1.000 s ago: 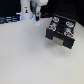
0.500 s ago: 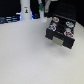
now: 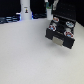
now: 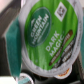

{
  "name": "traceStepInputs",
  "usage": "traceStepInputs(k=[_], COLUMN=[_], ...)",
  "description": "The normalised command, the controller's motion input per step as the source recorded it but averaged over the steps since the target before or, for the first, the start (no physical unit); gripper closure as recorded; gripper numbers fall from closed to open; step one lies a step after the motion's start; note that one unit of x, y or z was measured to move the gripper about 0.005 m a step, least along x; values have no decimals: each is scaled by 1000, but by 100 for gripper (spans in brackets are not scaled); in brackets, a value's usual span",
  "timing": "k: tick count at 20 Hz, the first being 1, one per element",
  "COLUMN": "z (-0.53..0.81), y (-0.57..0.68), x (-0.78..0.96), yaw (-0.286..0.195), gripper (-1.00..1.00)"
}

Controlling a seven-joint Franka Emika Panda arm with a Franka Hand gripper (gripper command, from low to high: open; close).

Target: Open the kcup holder, insert the kcup into the holder, and close the kcup holder

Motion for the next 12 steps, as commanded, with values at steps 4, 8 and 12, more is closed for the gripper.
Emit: traceStepInputs(k=[4,8,12], z=[8,-16,-129], y=[614,577,209], x=[26,-29,81], yaw=[28,29,28], gripper=[100,100,100])
